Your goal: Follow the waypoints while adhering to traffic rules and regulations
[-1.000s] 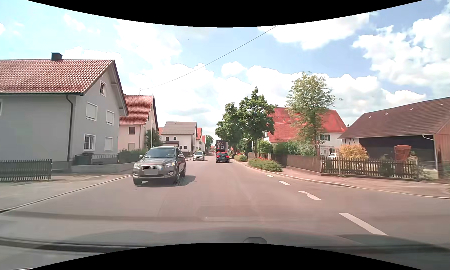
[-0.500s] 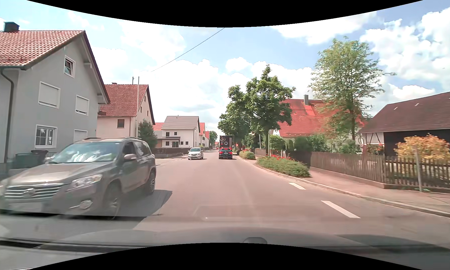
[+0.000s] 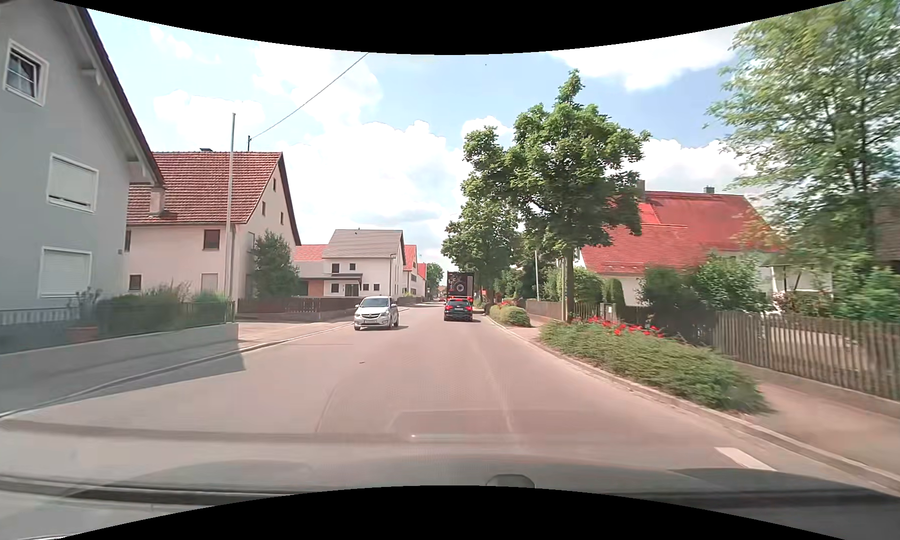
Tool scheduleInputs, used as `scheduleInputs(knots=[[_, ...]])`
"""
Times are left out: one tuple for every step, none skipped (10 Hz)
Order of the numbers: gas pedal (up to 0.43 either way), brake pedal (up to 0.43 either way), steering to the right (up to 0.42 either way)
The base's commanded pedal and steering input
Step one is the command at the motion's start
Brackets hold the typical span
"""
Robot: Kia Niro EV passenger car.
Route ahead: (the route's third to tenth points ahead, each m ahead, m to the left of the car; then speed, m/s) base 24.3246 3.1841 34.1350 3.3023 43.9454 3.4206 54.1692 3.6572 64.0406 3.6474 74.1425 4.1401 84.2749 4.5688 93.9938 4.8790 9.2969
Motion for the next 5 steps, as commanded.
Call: scheduleInputs(knots=[[0.0, 0.0, -0.019], [0.0, 0.0, -0.018], [0.0, 0.0, -0.012], [0.0, 0.0, -0.008], [0.0, 0.0, -0.006]])
